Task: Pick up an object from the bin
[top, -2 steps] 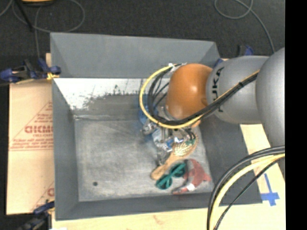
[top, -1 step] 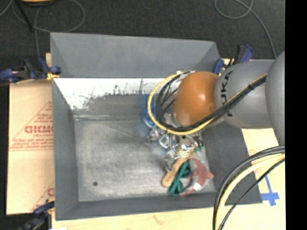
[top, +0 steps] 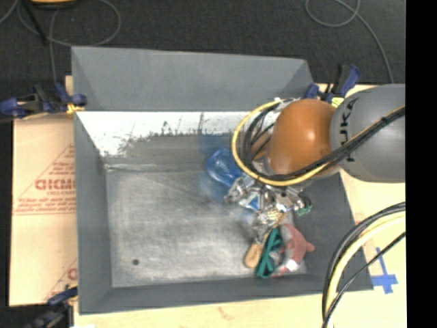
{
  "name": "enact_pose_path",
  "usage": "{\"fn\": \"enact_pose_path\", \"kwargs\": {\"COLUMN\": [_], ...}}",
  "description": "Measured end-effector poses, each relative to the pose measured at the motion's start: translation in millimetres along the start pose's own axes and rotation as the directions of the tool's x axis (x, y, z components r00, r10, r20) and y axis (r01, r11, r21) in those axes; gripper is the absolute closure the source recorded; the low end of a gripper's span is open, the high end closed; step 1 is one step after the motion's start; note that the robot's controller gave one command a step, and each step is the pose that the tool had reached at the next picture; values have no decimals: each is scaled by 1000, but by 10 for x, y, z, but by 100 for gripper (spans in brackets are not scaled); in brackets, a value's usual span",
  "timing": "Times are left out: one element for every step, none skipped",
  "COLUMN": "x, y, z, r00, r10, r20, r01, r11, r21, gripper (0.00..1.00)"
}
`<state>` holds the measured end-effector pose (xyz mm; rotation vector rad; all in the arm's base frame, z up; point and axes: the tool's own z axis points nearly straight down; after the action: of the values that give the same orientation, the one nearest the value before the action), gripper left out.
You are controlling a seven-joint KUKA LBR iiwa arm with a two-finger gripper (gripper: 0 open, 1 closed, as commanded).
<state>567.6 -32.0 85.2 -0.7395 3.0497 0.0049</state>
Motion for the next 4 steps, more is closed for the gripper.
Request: {"fn": "enact_pose_path", "kwargs": {"x": [335, 395, 393, 531], "y": [-11, 70, 35, -989], "z": [-72, -84, 3, 102], "r00": [995, 984, 942, 995], "r10": [98, 176, 335, 98], "r20": [0, -3, -6, 3], "r01": [-98, -176, -335, -98], "r11": [995, 984, 942, 995], "r21": [5, 3, 0, -9], "gripper": [0, 0, 0, 100]}}
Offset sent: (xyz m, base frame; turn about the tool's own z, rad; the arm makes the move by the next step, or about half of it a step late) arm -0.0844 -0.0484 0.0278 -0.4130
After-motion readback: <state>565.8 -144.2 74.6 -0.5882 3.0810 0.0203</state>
